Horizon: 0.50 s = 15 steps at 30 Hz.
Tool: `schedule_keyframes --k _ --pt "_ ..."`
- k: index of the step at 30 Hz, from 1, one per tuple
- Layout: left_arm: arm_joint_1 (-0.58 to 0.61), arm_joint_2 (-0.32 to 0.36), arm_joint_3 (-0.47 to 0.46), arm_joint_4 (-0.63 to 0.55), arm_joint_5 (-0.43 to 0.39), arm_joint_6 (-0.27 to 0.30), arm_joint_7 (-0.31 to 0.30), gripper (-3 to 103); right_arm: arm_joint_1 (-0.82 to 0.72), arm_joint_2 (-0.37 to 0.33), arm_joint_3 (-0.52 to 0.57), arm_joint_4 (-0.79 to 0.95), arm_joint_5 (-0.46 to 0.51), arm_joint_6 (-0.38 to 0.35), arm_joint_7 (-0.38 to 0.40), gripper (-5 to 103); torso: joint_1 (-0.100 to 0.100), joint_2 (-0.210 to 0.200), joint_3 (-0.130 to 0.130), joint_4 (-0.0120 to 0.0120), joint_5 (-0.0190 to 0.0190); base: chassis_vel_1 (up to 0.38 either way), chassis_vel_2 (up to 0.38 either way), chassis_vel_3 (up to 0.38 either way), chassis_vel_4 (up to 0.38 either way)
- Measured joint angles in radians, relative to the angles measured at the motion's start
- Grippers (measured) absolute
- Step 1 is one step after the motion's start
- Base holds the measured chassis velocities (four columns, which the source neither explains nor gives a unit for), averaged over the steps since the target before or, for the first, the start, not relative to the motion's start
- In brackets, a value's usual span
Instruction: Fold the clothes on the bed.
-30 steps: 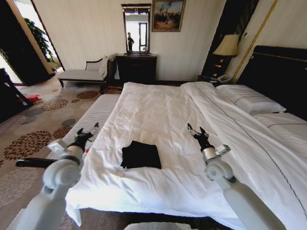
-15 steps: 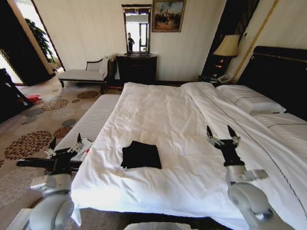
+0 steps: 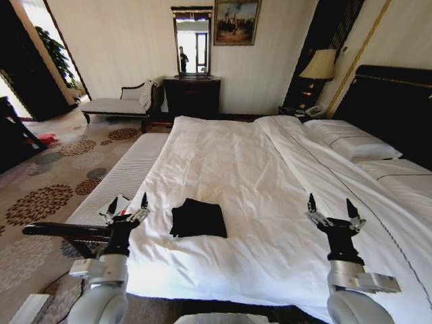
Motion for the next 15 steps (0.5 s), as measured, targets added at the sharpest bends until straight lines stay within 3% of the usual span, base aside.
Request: schedule_keyframes --k 15 --pt "0.0 0.001 0.001 -0.001 0.001 0.005 0.001 100 0.004 -0.004 -0.003 -0.005 0.007 -0.002 -0.004 100 0.0 0.0 0.0 -0.0001 -0.0001 0.0 0.0 0.0 0.0"
